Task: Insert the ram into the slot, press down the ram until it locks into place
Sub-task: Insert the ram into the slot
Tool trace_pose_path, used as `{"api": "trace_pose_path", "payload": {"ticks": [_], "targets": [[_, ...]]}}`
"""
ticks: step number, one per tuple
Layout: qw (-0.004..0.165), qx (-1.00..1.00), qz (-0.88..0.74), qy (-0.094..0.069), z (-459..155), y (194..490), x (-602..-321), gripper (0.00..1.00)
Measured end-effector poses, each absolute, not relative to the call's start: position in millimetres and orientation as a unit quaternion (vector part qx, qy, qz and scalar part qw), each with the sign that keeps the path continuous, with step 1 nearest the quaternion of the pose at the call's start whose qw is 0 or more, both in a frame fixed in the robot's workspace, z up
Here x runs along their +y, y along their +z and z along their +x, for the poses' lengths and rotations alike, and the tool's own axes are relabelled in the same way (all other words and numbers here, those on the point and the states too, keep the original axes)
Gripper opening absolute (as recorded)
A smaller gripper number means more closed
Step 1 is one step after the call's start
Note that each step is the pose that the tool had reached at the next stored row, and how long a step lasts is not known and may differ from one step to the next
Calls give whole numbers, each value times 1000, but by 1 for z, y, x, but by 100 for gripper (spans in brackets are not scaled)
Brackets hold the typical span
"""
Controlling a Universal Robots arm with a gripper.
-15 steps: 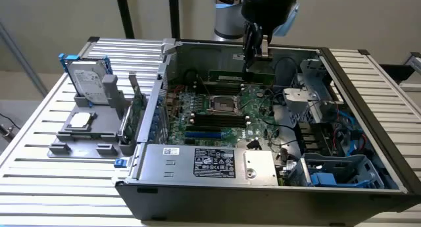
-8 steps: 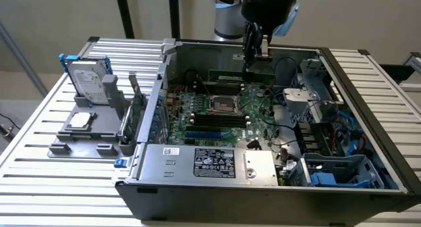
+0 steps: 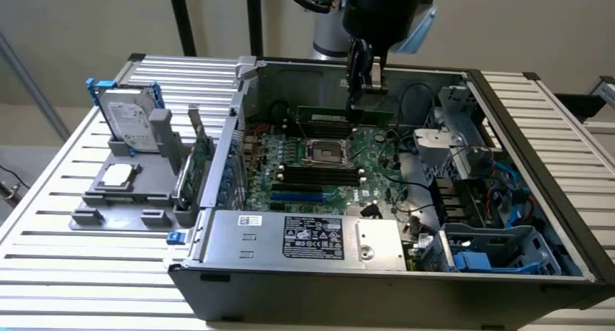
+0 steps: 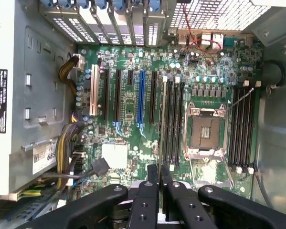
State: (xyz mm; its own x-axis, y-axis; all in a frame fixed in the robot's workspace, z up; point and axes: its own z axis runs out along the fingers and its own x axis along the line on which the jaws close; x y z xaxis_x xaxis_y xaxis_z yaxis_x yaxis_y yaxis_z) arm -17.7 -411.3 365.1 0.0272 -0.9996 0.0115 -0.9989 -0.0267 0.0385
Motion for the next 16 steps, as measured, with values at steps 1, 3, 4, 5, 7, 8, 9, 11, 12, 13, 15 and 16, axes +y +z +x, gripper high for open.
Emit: {"api": "trace_pose_path", "payload": {"ticks": [1, 3, 4, 5, 7, 8, 9, 11, 12, 13, 15, 16], "targets": [[18, -697, 717, -9, -21, 363, -411, 14], [18, -696, 718, -9, -25, 360, -411, 14], [18, -696, 718, -9, -27, 358, -411, 14], [17, -695, 718, -9, -28, 356, -411, 14], [17, -695, 719, -9, -30, 352, -411, 14], [17, -694, 720, -8, -31, 351, -411, 14], [17, -693, 720, -8, -32, 349, -411, 14], [17, -692, 721, -8, -32, 345, -411, 14], [16, -692, 722, -8, -32, 343, -411, 14], [16, -691, 722, -7, -32, 342, -411, 14], [15, -690, 723, -7, -32, 338, -411, 14], [15, -690, 723, -6, -32, 336, -411, 14]]}}
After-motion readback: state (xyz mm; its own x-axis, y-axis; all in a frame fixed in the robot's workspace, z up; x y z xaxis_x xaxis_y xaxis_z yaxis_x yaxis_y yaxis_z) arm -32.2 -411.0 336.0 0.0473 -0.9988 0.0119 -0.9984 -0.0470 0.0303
